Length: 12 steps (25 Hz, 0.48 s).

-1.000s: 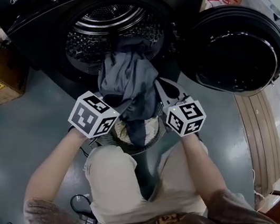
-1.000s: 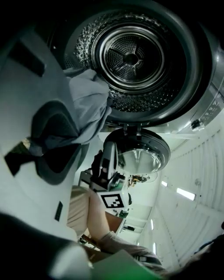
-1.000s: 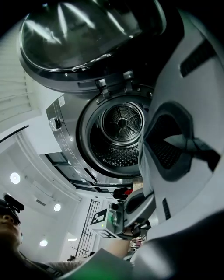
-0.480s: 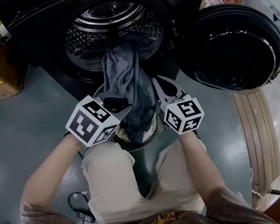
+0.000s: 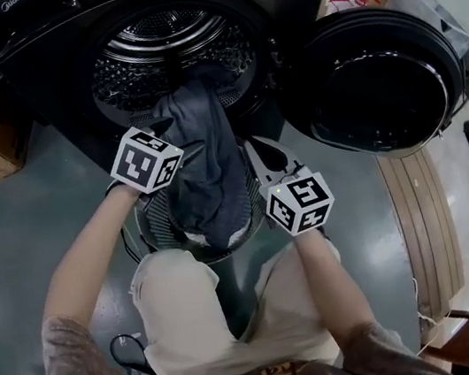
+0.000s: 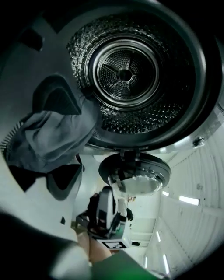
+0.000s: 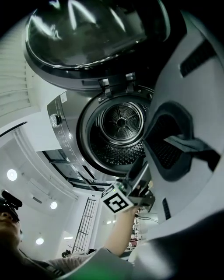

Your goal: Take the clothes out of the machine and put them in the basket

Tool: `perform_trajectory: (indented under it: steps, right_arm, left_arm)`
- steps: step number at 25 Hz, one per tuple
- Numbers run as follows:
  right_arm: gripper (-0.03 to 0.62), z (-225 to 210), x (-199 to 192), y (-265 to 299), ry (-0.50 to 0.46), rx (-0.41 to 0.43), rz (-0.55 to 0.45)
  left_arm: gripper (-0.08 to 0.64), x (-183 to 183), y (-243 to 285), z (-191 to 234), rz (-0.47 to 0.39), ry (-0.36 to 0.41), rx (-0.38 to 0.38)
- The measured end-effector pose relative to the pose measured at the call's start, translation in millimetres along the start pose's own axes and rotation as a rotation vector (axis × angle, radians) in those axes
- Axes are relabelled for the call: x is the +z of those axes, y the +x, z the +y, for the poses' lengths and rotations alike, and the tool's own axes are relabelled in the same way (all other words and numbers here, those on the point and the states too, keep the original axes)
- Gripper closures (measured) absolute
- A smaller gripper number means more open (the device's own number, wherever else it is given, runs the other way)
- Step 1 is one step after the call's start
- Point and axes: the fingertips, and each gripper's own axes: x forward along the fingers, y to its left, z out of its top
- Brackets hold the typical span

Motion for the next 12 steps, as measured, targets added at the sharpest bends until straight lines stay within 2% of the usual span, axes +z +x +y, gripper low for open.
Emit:
perform_trajectory:
  steps: [2,7,12]
  right_arm:
    - [0.597,-2,0,-2,0.0,-0.007,0.002]
    - [0.597,-3,0,-3,-0.002,-0.014,0.001]
    - [0.597,-2,-1,1,-0.009,-0.014,0.009]
  left_arm:
    - [0.188,-1,21,23,0.01,0.008,0.035]
    - [0.173,6,64,73,0.029,0.001,0.116]
    - [0.161,0,95,105,0.083,-0.053,0.159]
